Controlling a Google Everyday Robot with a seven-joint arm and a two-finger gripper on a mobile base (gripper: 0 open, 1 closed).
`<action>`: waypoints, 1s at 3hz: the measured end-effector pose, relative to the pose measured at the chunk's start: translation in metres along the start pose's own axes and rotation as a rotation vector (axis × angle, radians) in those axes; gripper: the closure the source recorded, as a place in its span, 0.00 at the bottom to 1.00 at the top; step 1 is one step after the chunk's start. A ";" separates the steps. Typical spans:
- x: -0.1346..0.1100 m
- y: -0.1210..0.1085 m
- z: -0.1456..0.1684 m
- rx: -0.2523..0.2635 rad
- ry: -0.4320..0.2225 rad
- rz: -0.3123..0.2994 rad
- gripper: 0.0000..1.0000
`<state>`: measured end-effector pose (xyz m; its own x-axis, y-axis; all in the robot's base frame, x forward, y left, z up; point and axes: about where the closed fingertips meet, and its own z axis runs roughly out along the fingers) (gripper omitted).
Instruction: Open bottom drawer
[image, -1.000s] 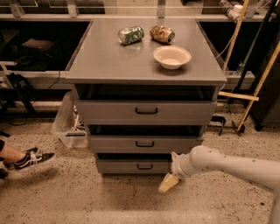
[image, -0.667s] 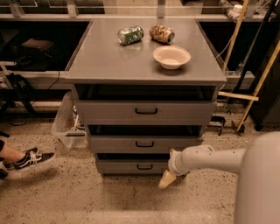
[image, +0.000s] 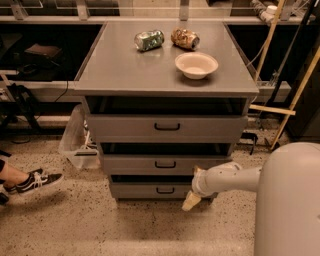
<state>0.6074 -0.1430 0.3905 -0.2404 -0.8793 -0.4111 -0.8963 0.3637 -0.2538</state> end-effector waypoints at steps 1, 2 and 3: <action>0.013 0.004 0.036 -0.031 0.005 0.040 0.00; 0.050 0.003 0.092 -0.061 0.008 0.132 0.00; 0.055 -0.023 0.110 -0.024 -0.005 0.158 0.00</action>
Offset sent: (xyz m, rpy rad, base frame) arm 0.0820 -0.0499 -0.1681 0.1177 0.1025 -0.2124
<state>0.6555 -0.1653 0.2774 -0.3769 -0.8103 -0.4487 -0.8562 0.4896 -0.1650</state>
